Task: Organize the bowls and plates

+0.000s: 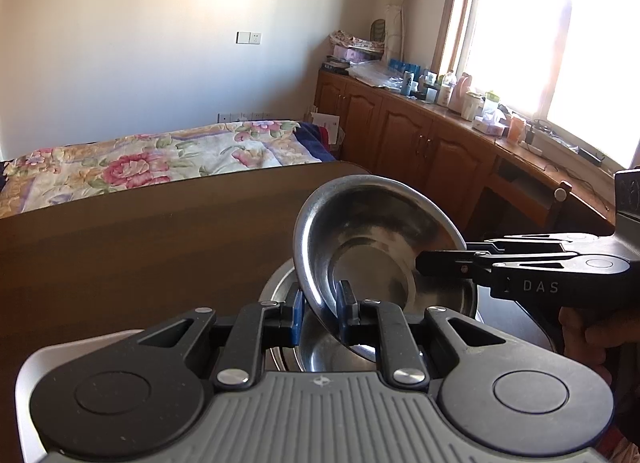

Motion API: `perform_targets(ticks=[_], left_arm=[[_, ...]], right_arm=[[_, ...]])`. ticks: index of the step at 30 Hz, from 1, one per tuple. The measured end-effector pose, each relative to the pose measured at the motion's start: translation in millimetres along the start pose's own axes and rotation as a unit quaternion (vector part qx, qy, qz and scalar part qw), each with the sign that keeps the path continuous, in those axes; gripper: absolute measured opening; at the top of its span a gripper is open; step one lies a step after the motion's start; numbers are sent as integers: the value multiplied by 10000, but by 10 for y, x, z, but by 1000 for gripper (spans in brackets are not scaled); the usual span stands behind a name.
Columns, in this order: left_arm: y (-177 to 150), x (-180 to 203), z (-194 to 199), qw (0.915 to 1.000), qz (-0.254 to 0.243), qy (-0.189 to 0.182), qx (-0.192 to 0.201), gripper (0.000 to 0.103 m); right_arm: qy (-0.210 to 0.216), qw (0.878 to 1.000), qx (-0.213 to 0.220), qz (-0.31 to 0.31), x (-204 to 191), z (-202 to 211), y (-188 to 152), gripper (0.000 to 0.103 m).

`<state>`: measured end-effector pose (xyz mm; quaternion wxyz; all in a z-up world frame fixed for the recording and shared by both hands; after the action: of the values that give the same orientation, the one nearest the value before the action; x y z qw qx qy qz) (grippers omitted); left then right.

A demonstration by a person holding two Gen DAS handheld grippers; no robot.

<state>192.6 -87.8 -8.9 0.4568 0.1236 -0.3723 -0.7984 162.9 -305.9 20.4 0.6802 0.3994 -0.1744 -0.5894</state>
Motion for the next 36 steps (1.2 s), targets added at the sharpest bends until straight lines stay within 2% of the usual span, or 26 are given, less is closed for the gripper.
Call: perform_targets(ticks=[13, 24, 30, 36], left_arm=[[-297, 37, -26, 9998, 117, 162, -91, 20], [-362, 74, -63, 9996, 139, 202, -107, 20], [-383, 72, -74, 9997, 128, 193, -98, 20], [-381, 51, -74, 9996, 108, 258, -92, 19]], right_arm=[[-16, 9999, 76, 86, -87, -28, -167, 23], [-45, 9998, 161, -132, -46, -118, -244, 23], [-199, 9996, 175, -20, -83, -156, -272, 23], [-381, 9990, 178, 175, -113, -163, -280, 14]])
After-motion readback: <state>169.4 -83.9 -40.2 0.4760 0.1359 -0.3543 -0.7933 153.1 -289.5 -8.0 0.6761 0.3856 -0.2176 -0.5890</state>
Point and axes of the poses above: each gripper's, at about its wrist camera, not at the fingertips, and z roughly against the way its jaws point, x to its right, y to its top, the point moved 3 cm from there along -z, roughly the way its jaws point, and after that the axes turned 10 degrees about -x, right-handed, at the moved point
